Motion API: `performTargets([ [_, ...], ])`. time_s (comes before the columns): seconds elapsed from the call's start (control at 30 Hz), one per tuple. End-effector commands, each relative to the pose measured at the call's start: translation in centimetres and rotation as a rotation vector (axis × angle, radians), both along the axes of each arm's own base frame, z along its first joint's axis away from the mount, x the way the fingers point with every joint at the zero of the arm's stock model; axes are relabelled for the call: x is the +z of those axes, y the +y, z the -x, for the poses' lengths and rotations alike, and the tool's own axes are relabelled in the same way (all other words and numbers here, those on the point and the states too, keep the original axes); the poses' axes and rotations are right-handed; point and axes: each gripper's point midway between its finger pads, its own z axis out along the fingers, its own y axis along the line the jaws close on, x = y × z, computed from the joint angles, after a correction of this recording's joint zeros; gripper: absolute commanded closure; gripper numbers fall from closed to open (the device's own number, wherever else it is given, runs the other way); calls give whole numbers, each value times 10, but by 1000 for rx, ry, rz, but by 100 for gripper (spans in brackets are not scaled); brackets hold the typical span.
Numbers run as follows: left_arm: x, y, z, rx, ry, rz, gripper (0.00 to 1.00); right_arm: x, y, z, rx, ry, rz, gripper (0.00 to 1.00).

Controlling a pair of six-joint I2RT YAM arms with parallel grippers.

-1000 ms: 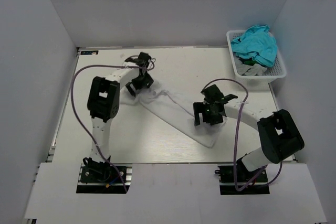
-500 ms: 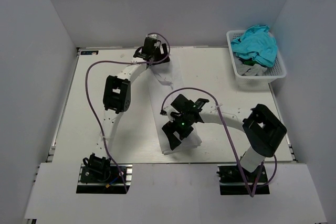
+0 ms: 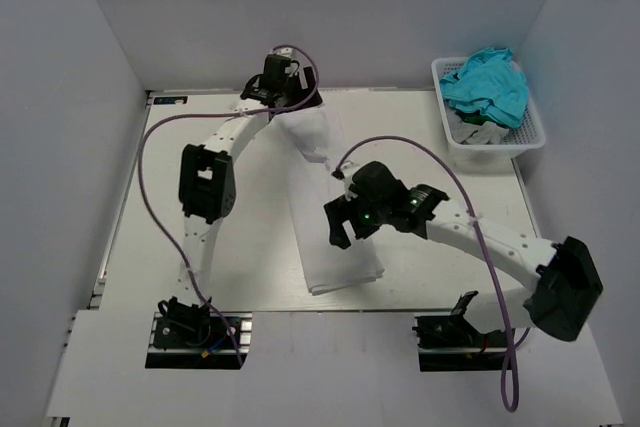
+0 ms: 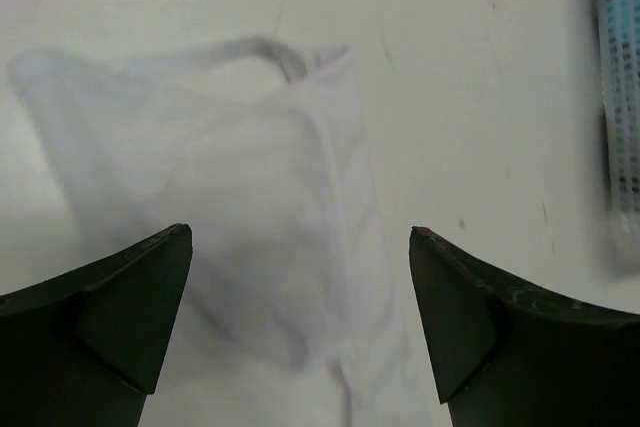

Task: Fold and stack the t-shirts
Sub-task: Rotate the tshirt 90 degrees

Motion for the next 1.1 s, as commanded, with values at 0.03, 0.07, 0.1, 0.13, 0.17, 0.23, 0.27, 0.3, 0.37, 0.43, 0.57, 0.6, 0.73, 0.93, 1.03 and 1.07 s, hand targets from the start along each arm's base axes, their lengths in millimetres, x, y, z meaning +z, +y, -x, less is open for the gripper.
performTargets([
  [0.03, 70, 17, 108, -25, 36, 4, 0, -20, -64, -18, -344, -1, 140, 10],
  [0.07, 100, 23, 136, -40, 1, 47, 0, -27, -72, -13, -360, 15, 159, 10],
  [0.1, 51, 30, 173, -43, 128, 27, 0, -37, -83, -8, -403, 60, 184, 10],
  [0.13, 46, 29, 192, -41, 147, 45, 0, -39, -89, -7, -426, 72, 187, 10],
  [0.17, 42, 21, 216, -98, 177, 74, 0, -51, -102, -1, -452, 98, 218, 10],
  [0.23, 28, 28, 259, -112, 240, 70, 0, -60, -119, -4, -531, 115, 243, 10],
  [0.27, 19, 29, 279, -103, 307, 82, 0, -64, -124, -3, -541, 119, 250, 10],
  [0.3, -2, 31, 305, -105, 375, 69, 0, -75, -132, 5, -542, 150, 282, 11],
  [0.37, 0, 21, 339, -166, 417, 144, 0, -84, -139, 10, -520, 185, 316, 12],
  [0.43, -28, 20, 380, -205, 511, 145, 0, -88, -135, 16, -490, 228, 286, 12],
  [0.57, -41, 12, 440, -312, 627, 210, 0, -83, -121, 15, -429, 230, 203, 14],
  [0.6, -43, 10, 447, -312, 631, 228, 0, -79, -111, 18, -378, 236, 152, 16],
  [0.73, -57, -6, 479, -402, 692, 194, 4, -82, -100, 24, -315, 277, 107, 17],
  [0.93, -83, -19, 508, -482, 791, 53, 14, -101, -95, 43, -274, 374, 93, 17],
  [1.03, -94, -19, 519, -489, 816, -41, 21, -104, -94, 46, -260, 381, 75, 23],
  [1.07, -98, -17, 521, -483, 822, -63, 23, -104, -94, 46, -260, 382, 75, 23],
])
